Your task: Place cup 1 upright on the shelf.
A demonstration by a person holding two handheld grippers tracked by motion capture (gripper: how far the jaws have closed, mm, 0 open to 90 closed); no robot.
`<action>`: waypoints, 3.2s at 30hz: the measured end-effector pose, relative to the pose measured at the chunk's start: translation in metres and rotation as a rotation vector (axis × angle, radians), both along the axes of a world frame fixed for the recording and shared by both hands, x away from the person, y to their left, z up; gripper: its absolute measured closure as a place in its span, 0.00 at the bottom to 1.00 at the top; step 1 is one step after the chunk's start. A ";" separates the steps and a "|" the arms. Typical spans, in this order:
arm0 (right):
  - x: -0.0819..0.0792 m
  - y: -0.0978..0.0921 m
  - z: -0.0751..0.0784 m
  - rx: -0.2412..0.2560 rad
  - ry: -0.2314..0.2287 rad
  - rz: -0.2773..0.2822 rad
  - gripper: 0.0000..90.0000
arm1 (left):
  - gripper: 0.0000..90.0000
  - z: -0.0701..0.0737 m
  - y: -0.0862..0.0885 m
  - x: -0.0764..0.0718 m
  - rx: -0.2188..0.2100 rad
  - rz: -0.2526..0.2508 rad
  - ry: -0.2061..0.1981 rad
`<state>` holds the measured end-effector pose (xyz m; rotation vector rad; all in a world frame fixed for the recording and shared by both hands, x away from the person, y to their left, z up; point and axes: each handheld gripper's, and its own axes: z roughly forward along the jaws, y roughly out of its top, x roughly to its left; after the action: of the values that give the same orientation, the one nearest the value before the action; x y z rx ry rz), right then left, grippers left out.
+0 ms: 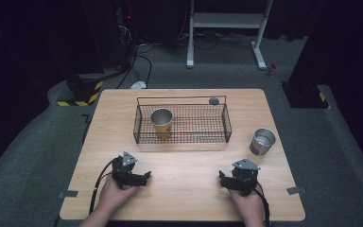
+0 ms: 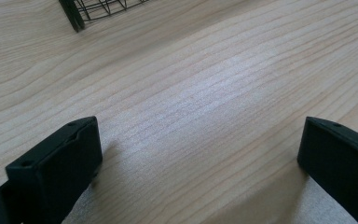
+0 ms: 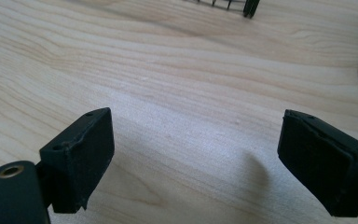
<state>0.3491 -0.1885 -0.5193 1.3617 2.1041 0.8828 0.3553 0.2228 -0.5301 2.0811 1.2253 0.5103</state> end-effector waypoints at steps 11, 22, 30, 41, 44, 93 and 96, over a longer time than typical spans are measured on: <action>-0.001 -0.004 0.007 -0.006 -0.059 0.004 0.12 | 0.00 0.000 0.001 -0.001 -0.002 -0.001 -0.003; 0.004 -0.014 0.011 0.017 -0.068 -0.017 0.12 | 0.00 0.000 0.001 -0.001 -0.002 0.000 -0.005; 0.013 -0.025 0.019 0.030 -0.078 -0.047 0.13 | 0.00 0.000 0.001 -0.001 -0.001 -0.001 -0.004; 0.021 -0.041 0.028 0.030 -0.097 -0.056 0.11 | 0.00 0.000 0.000 -0.002 -0.002 0.002 -0.005; 0.020 -0.047 0.029 0.037 -0.098 -0.072 0.11 | 0.00 0.000 0.000 -0.002 -0.002 0.003 -0.005; 0.065 -0.103 0.025 0.078 -0.179 -0.225 0.11 | 0.00 0.000 0.000 -0.002 -0.002 0.001 -0.005; 0.069 -0.104 0.024 0.087 -0.181 -0.230 0.11 | 0.00 -0.001 0.000 -0.002 -0.002 0.001 -0.005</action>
<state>0.4178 -0.2924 -0.4954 1.4736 1.7519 0.9702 0.3535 0.2230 -0.5306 2.0761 1.2238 0.5141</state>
